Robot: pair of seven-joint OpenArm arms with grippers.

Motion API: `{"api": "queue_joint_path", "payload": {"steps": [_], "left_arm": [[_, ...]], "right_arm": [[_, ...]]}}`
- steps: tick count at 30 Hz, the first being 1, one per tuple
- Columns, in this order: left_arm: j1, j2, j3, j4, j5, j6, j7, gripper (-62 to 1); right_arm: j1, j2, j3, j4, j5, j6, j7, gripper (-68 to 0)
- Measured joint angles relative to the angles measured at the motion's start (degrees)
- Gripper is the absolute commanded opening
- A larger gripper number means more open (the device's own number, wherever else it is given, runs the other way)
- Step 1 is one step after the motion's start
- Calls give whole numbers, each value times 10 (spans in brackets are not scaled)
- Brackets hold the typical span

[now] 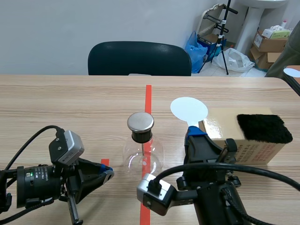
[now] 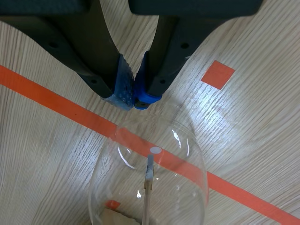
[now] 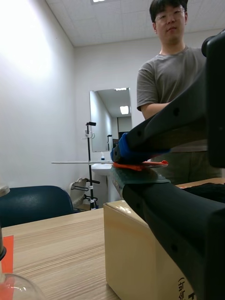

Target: Do the electroscope experiment

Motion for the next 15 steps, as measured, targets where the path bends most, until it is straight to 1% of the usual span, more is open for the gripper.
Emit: {"api": "queue_joint_path", "payload": {"steps": [4,9,15], "left_arm": [[0,0,0,0,0,0,-32,-577],[0,0,0,0,0,0,-51,-577],[0,15,0,0,0,0,-46,-577]], "right_arm": [[0,0,0,0,0,0,0,-665],[0,0,0,0,0,0,0,-665],[0,0,0,0,0,0,0,-665]]}}
